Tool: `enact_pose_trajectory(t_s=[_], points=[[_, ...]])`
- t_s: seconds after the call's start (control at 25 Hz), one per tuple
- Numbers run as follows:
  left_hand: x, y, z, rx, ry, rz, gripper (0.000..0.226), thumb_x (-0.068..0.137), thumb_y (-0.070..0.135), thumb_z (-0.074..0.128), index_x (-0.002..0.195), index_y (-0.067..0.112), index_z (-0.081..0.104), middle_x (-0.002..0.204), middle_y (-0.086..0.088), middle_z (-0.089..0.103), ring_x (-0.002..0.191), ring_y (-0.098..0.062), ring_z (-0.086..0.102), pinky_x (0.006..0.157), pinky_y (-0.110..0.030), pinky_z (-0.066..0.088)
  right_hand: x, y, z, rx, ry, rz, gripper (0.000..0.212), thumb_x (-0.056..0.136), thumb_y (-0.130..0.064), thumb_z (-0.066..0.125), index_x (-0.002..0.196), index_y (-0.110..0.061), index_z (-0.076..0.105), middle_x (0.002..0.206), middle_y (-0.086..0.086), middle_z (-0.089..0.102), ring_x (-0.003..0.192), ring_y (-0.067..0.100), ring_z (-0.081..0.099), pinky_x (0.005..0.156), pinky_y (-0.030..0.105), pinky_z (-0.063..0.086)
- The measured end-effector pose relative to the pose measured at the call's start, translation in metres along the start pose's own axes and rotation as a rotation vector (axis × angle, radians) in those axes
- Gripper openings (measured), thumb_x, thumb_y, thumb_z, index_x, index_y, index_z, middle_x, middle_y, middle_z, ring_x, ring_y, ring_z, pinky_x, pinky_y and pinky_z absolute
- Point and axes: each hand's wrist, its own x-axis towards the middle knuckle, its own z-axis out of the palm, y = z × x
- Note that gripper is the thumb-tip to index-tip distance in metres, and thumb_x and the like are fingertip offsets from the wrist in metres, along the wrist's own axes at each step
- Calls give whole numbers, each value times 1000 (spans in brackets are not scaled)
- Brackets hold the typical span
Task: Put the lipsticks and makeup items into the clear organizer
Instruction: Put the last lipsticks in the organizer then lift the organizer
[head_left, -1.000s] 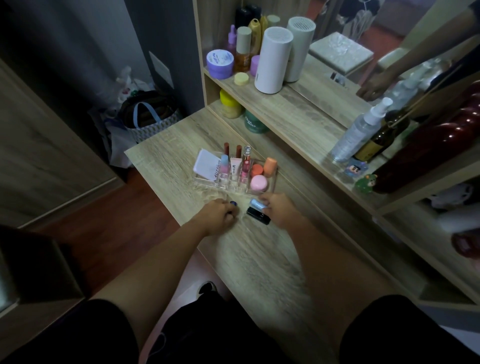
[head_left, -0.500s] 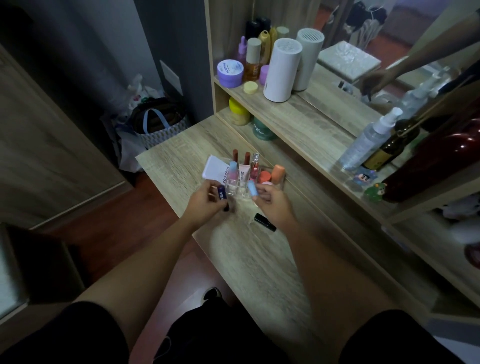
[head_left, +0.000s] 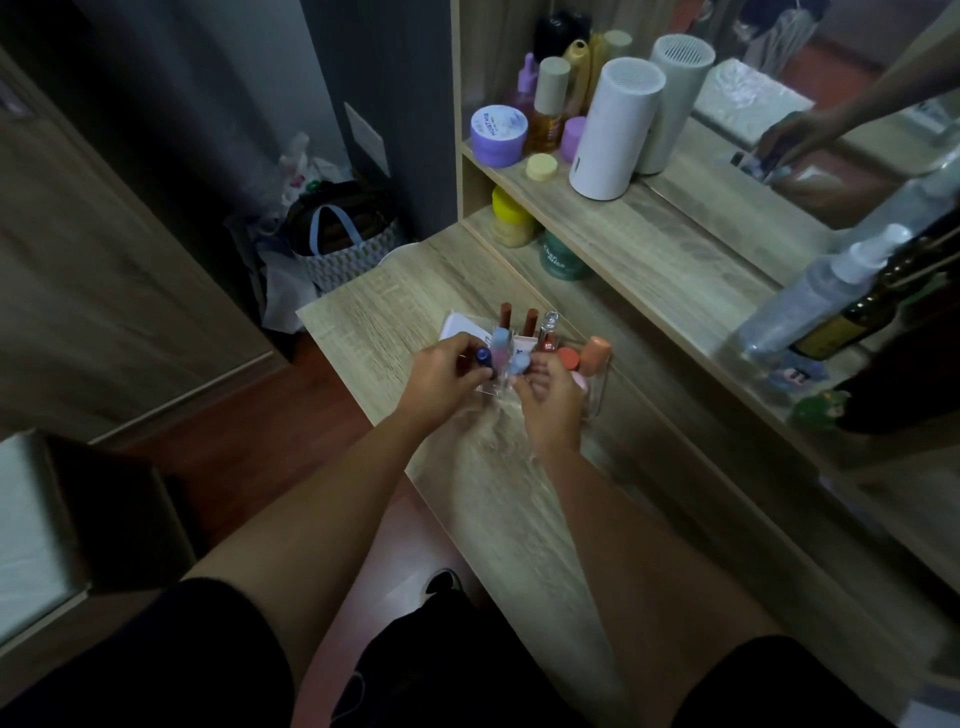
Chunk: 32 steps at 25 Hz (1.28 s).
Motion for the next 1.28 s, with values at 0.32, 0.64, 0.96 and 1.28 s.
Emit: enact_pose_trajectory(t_s=[0.32, 0.64, 0.96, 1.28], points=[[8, -4, 11, 117, -77, 8, 22, 73, 7, 72, 94, 6, 67, 91, -15, 72, 83, -25, 67, 77, -29, 49, 5, 7, 6, -118, -27, -75, 25, 81, -1, 66, 105, -7, 62, 97, 12, 70, 85, 20, 67, 79, 40, 58], [10, -5, 19, 152, -102, -16, 25, 74, 9, 72, 98, 5, 66, 94, -17, 73, 87, -28, 68, 82, -35, 53, 0, 13, 8, -244, -49, -35, 20, 84, -6, 62, 104, -8, 63, 94, 16, 71, 86, 29, 67, 77, 46, 55], [13, -7, 20, 179, -105, -1, 25, 73, 12, 72, 97, 6, 66, 94, -17, 71, 87, -29, 66, 81, -36, 51, 1, 10, 10, -364, -19, -105, 22, 84, -8, 63, 105, -4, 64, 105, 16, 65, 96, 30, 61, 82, 43, 52], [3, -9, 19, 124, -67, -55, 30, 76, 9, 70, 105, 6, 61, 96, -13, 68, 81, -21, 63, 75, -27, 50, -8, 7, 2, -396, -33, -32, 31, 81, -5, 66, 112, -5, 61, 102, 15, 67, 95, 28, 63, 82, 34, 52]])
